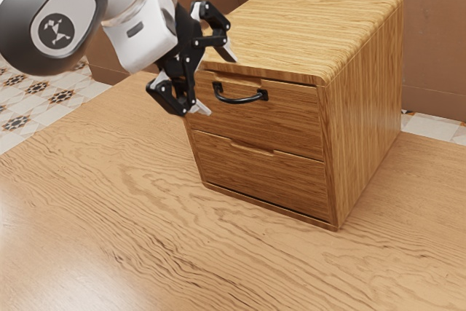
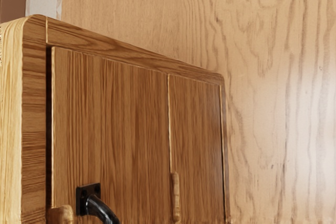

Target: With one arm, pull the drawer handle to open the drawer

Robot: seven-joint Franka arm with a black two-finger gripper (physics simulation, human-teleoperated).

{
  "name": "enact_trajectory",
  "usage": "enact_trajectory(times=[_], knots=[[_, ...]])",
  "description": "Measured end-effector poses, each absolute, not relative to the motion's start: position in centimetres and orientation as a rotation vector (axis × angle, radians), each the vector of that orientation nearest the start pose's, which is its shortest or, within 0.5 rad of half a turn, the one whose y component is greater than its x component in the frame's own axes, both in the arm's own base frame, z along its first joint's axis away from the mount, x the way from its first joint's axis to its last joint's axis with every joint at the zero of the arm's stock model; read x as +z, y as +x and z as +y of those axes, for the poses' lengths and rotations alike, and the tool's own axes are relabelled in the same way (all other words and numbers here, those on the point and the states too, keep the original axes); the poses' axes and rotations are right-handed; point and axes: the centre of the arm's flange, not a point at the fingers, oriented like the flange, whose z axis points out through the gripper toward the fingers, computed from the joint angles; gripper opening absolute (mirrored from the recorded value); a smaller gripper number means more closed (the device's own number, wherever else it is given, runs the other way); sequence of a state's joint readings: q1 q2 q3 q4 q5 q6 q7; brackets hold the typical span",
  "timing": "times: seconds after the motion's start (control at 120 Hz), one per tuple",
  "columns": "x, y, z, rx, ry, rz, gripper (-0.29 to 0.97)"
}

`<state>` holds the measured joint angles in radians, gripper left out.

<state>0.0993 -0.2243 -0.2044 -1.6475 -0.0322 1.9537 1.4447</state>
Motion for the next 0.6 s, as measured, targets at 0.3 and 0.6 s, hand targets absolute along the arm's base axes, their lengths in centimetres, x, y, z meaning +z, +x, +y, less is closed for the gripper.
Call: enact_trajectory(times=[0.3,0.6], knots=[[75.2,51.0,-3.4,-0.563,-1.917,1.927,0.65],[75.2,52.0,-3.6,-0.605,-1.829,1.941,0.33]])
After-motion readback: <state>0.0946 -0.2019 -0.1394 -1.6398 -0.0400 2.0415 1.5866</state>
